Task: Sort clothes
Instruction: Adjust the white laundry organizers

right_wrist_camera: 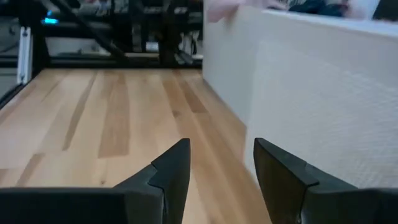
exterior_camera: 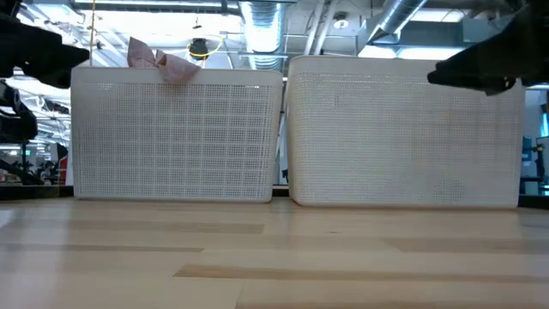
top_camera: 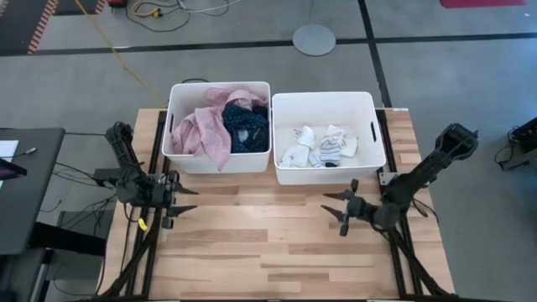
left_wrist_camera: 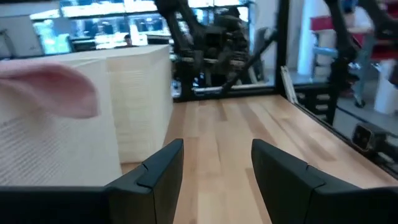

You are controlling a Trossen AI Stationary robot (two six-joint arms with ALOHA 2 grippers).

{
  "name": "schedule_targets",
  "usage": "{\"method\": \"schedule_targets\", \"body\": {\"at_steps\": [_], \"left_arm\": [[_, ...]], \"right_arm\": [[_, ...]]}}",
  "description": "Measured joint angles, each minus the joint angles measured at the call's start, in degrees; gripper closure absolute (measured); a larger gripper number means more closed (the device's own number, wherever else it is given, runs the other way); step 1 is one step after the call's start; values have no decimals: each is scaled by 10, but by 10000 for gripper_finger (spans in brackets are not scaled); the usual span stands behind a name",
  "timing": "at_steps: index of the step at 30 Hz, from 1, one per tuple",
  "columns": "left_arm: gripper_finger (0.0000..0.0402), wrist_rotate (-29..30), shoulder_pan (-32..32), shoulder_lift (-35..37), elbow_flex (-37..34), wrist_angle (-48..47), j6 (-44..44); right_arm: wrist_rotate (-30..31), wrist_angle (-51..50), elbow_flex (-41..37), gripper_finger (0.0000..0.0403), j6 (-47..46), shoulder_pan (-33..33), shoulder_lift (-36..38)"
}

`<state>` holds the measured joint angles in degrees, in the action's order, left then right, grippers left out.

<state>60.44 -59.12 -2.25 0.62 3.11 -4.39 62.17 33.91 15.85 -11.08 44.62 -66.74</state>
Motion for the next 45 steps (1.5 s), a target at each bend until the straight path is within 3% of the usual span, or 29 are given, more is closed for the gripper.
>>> {"method": "schedule_targets", "body": {"at_steps": [4,6,9,12,17,23,28,36,45], "left_arm": [[216,-4,1,12,0,-1,-41],[216,-3,4,18,-1,-1,-53],[216,-4,12,22,-1,-1,-58],[216,-28,23,21,-1,3,-45],[216,-125,48,17,-1,13,-4],[216,-192,93,-7,-2,17,14],[216,-246,169,-22,-2,18,-10],[216,-418,337,-26,-2,9,-9],[216,-508,446,-38,-2,-2,-25]], "right_arm": [[-19,160,-62,216,81,-38,0],[-71,236,-96,216,109,-75,0],[-201,326,-139,216,116,-154,0],[-320,340,-155,216,100,-243,0],[-523,336,-144,216,89,-374,-12],[-684,360,-112,217,102,-453,-68],[-755,434,-73,217,126,-504,-168],[-821,556,-39,230,111,-558,-339],[-800,534,-40,268,141,-563,-274]]}}
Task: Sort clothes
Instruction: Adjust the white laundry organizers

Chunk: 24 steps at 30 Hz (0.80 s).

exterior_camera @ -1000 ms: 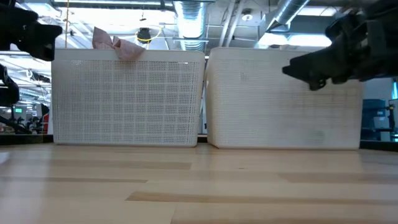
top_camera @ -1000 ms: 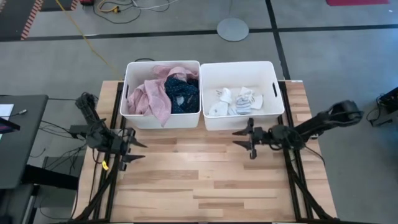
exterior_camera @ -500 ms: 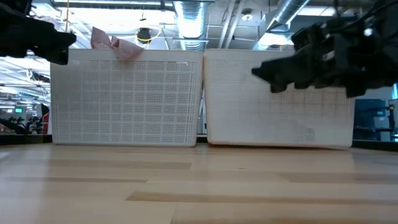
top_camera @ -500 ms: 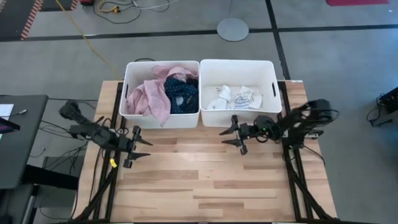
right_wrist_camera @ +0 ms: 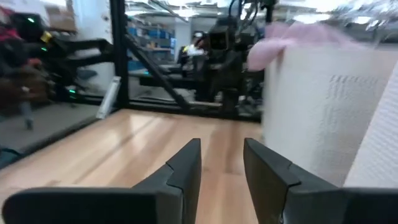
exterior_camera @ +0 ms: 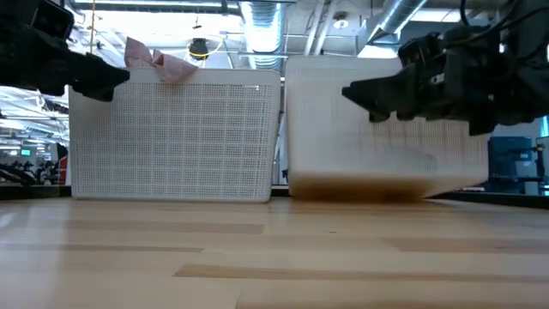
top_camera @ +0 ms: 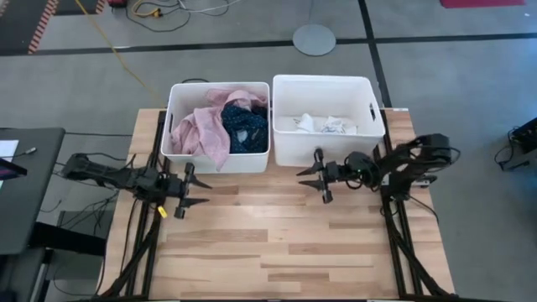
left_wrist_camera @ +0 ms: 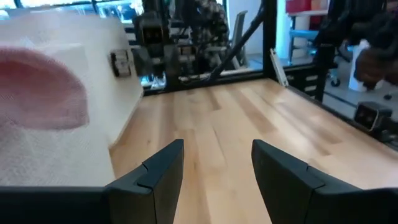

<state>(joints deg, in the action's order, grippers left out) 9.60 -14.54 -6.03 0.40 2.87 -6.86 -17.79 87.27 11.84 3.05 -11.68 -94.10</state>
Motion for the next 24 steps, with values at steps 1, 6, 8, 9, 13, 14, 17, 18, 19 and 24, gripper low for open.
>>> {"method": "schedule_targets", "body": {"at_steps": [1,6,8,9,13,14,17,18,19,24], "left_arm": [[216,-9,9,-3,0,-2,-2],[216,-26,47,-26,0,-5,2],[216,-36,56,-34,0,-6,5],[216,-38,58,-36,0,-6,5],[216,-38,65,-37,0,-1,5],[216,-38,65,-37,0,6,3],[216,-39,65,-37,0,22,-3],[216,-41,65,-37,0,25,-4],[216,-43,65,-37,0,27,-5],[216,-44,65,-37,0,23,-1]], "right_arm": [[6,-12,0,268,12,2,16],[12,-128,0,268,26,3,109],[10,-158,0,268,5,12,132],[7,-159,-1,268,-9,19,136],[-26,-159,0,265,-47,66,130],[-30,-158,0,264,-49,79,129],[-34,-167,-6,262,-31,108,138],[-36,-169,-14,263,-21,111,149],[-39,-168,-24,265,-12,111,163],[-28,-166,-88,285,5,84,272]]}}
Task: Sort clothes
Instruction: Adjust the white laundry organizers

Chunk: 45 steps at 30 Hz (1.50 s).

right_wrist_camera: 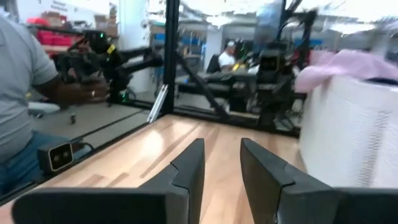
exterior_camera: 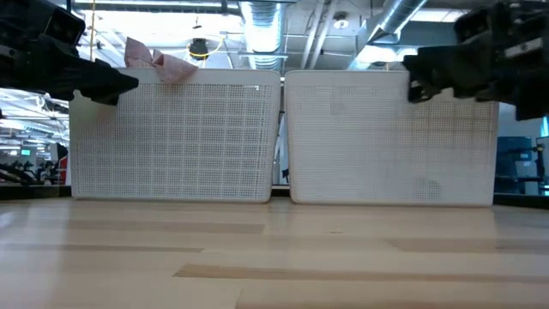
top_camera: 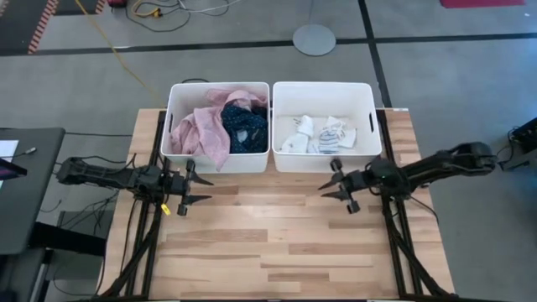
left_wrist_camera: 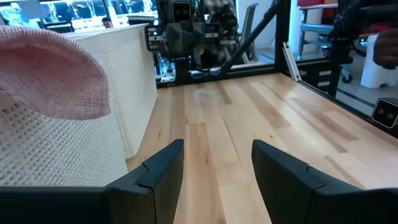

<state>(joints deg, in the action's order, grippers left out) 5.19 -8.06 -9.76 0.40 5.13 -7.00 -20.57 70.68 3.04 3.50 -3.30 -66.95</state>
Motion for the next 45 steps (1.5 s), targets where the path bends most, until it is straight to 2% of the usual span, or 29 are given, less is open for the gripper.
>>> {"method": "schedule_targets", "body": {"at_steps": [3,5,10,17,24,32,37,45], "left_arm": [[216,0,0,0,0,-1,0],[216,0,0,-1,0,-1,-1],[216,0,4,-1,0,-1,-5],[216,-2,20,-10,0,-9,-7],[216,-22,35,-27,0,10,-9],[216,-23,60,-27,0,22,-19],[216,-19,70,-27,0,22,-18],[216,67,70,-27,0,23,-21]], "right_arm": [[0,-20,-26,289,-4,-11,59],[5,-75,-26,290,-5,-6,90],[10,-119,-26,290,5,7,122],[14,-171,-26,290,15,-23,161],[21,-216,-26,290,17,-44,168],[25,-228,-26,291,6,-67,168],[29,-276,-26,291,-8,-77,167],[34,-297,-26,291,-80,-77,167]]}}
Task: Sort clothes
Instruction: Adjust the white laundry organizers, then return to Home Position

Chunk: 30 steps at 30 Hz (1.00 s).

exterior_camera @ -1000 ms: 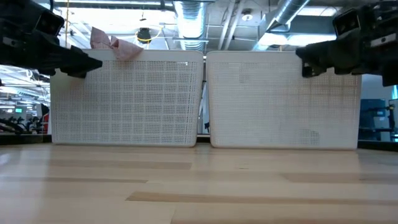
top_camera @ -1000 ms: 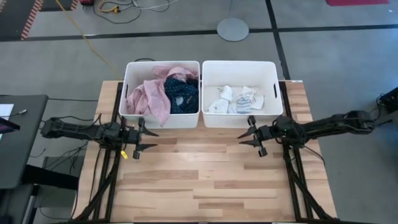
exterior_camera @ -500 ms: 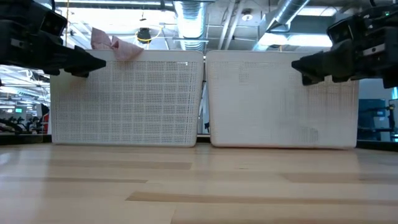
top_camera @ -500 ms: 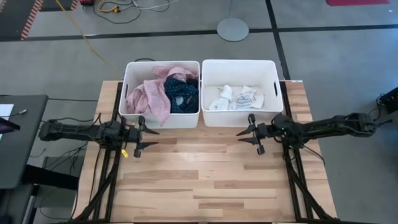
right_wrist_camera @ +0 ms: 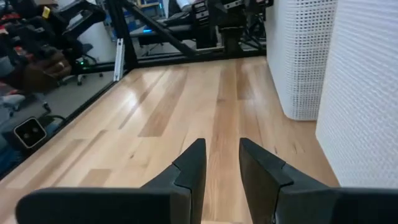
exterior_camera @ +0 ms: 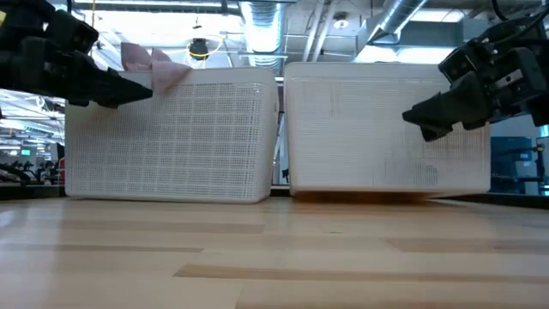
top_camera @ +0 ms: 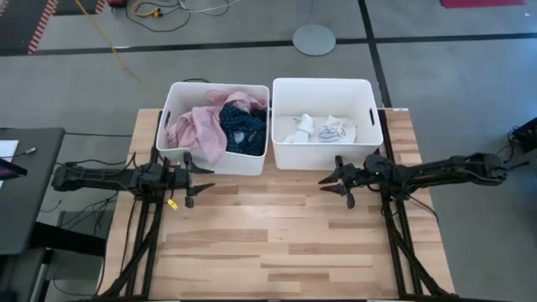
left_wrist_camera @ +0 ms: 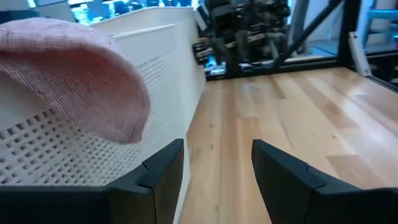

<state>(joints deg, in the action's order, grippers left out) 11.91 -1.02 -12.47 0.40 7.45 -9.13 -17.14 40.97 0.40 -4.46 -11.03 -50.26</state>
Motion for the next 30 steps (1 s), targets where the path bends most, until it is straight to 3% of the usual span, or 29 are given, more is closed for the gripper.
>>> {"method": "schedule_targets", "body": {"at_steps": [4,12,30], "left_arm": [[216,8,0,0,0,-10,-7],[216,-52,1,0,0,-39,-67],[216,-67,1,0,0,-53,-58]], "right_arm": [[0,0,0,291,2,0,0],[-2,-7,0,291,3,0,0],[-3,-7,0,291,4,0,0]]}}
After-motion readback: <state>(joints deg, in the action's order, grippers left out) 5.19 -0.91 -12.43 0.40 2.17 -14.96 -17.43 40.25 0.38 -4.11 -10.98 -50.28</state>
